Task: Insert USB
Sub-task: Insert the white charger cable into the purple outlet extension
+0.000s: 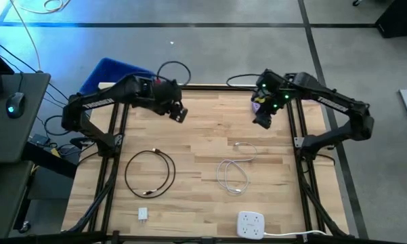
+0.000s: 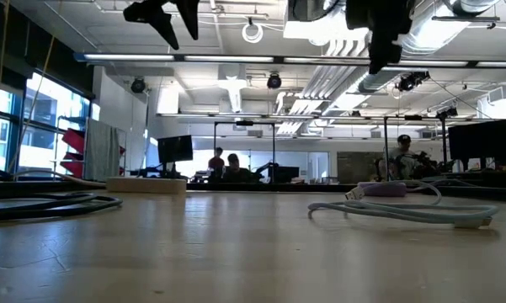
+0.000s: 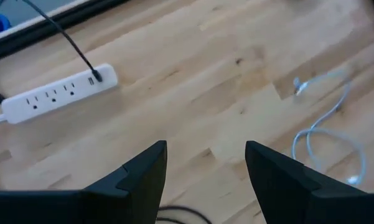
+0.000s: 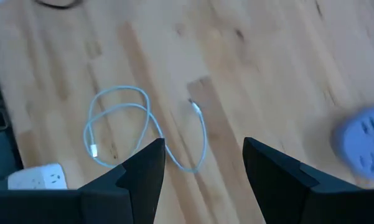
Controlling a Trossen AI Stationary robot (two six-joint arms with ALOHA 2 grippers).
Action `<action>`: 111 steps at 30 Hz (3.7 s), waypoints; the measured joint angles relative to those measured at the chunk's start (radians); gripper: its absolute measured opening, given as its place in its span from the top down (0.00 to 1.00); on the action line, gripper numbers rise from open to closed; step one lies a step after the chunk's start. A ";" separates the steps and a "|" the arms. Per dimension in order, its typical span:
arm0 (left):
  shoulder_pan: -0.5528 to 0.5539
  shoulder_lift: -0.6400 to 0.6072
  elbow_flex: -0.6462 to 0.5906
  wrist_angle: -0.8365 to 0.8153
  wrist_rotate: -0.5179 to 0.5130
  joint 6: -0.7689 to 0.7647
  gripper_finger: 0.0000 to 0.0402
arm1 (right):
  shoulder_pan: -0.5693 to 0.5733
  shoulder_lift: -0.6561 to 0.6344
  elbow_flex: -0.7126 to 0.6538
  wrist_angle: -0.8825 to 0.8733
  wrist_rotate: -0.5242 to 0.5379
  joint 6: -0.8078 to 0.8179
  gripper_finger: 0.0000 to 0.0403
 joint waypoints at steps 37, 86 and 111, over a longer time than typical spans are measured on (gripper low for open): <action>-0.255 -0.234 -0.232 0.390 -0.113 0.297 0.51 | 0.465 0.064 -0.230 0.392 0.239 0.821 0.51; -0.151 -0.170 -0.237 0.774 -0.022 0.202 0.51 | 0.124 0.385 -0.419 0.563 0.000 -0.122 0.51; -0.144 -0.170 -0.237 0.762 -0.001 0.248 0.51 | 0.126 0.396 -0.419 0.654 -0.031 -0.036 0.97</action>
